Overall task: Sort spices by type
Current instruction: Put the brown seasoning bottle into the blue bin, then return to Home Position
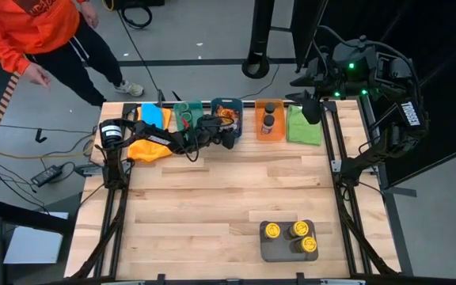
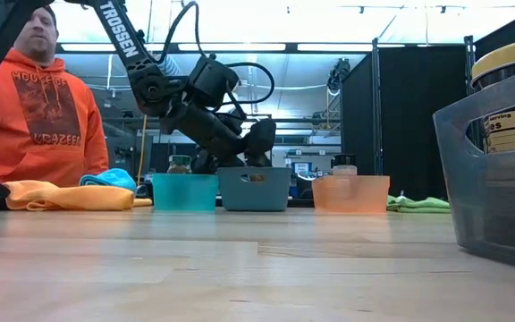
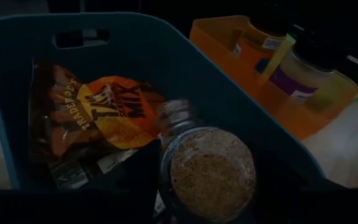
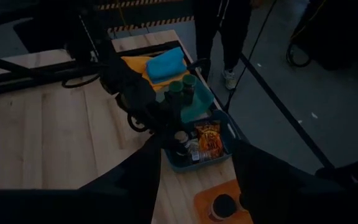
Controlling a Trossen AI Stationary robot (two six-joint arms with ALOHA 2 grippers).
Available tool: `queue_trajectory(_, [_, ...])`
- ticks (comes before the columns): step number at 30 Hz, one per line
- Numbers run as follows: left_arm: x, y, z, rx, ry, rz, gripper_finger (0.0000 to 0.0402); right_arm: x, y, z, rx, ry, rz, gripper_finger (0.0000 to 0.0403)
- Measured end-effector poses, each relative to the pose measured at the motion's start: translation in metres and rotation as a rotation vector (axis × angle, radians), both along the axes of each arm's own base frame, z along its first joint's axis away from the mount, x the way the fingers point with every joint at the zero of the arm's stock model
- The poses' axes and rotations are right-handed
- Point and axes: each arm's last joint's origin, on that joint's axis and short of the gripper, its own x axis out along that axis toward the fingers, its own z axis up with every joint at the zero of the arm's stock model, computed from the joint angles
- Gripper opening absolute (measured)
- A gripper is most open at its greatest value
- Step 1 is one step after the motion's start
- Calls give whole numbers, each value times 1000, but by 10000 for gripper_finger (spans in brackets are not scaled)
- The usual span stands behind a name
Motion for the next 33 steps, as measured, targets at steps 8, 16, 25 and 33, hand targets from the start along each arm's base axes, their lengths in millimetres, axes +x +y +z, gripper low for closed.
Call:
queue_trajectory(8, [0,0,-1,-10,-4,-5,212,0,0,0,-1,0,1,206])
queue_trajectory(16, [0,-1,-2,-29,0,-66,214,0,0,0,-3,1,2,206])
queue_trajectory(25, [2,-1,0,27,7,-99,215,0,0,0,-2,1,2,206])
queue_trajectory(33, [1,2,1,33,8,-143,261,0,0,0,-4,2,4,206])
